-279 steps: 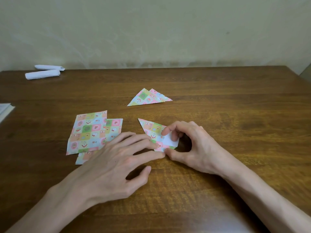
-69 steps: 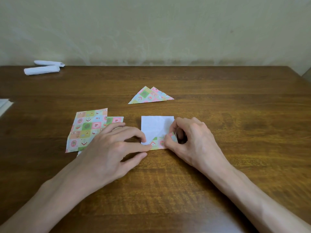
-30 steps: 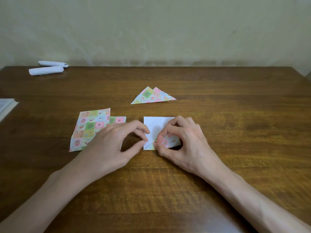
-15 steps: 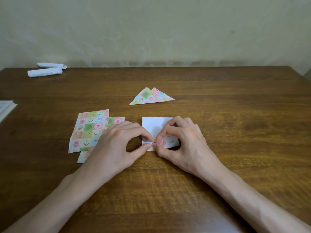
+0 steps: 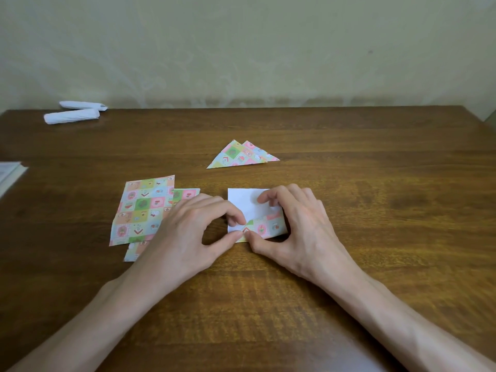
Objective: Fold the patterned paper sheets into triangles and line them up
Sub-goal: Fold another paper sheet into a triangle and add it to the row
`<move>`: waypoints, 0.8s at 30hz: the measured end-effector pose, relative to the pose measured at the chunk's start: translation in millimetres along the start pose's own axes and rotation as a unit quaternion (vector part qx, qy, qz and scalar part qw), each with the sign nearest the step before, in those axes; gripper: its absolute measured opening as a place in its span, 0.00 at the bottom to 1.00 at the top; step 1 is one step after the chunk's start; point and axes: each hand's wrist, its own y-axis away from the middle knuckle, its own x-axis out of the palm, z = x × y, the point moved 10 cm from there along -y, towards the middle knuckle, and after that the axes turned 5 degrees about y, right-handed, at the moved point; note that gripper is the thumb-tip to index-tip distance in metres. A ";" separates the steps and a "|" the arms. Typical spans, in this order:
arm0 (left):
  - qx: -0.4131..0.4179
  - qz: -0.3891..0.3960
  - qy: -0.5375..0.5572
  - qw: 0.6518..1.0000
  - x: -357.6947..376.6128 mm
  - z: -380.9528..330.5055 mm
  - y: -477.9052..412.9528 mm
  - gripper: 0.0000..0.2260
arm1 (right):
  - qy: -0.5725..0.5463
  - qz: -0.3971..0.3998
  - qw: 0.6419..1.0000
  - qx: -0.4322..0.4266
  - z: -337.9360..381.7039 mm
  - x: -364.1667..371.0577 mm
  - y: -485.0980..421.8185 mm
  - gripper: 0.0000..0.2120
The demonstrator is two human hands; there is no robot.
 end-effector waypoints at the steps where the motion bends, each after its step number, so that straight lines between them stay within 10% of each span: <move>1: 0.001 0.000 -0.001 1.000 0.1 0.1 -0.2 0.10 | 0.008 0.003 1.000 0.000 0.8 0.9 0.4 0.28; 24: -0.012 -0.017 0.015 1.000 -1.1 0.7 0.3 0.07 | -0.002 0.062 0.998 0.008 -2.7 6.5 0.5 0.32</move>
